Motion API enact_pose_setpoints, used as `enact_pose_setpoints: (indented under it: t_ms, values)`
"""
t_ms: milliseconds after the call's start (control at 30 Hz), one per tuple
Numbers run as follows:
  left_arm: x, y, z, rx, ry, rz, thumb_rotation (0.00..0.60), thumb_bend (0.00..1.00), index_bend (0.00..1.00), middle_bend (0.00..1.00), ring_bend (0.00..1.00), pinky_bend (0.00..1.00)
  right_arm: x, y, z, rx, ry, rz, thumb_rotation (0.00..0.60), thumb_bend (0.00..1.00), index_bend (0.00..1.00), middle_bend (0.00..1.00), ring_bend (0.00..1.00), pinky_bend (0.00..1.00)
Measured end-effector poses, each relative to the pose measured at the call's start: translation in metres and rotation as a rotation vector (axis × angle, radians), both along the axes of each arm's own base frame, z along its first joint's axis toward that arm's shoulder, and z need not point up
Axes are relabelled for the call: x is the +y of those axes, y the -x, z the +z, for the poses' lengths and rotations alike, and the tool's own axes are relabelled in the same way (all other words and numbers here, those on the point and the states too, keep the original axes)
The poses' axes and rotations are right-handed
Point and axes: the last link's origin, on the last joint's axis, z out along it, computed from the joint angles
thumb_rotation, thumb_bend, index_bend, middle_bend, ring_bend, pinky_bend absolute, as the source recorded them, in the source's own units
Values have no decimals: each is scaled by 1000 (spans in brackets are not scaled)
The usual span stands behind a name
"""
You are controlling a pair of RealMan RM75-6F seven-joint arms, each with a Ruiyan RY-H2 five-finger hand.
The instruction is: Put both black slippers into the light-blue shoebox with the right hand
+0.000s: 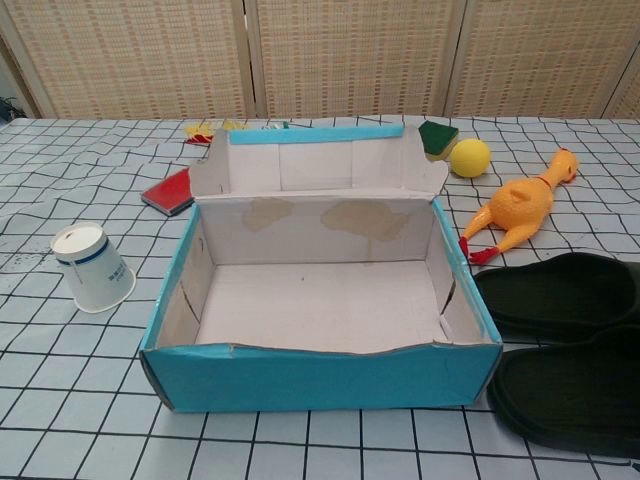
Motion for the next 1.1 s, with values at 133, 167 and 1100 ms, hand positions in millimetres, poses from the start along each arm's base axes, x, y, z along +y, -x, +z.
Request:
enact_pose_setpoints:
  t_ms: [133, 167, 1100]
  values:
    - [0, 0, 0, 1, 1, 1, 600, 413, 316, 297, 298, 454, 0, 0, -3, -5, -23, 4, 600, 150, 53, 178, 44, 194]
    - [-1, 0, 0, 1, 1, 2, 600, 413, 316, 297, 298, 454, 0, 0, -4, -5, -31, 6, 600, 150, 53, 178, 44, 194]
    - [1, 3, 3, -12, -4, 27, 600, 413, 334, 300, 298, 457, 35, 14, -34, 128, -551, -88, 600, 65, 157, 230, 105, 268]
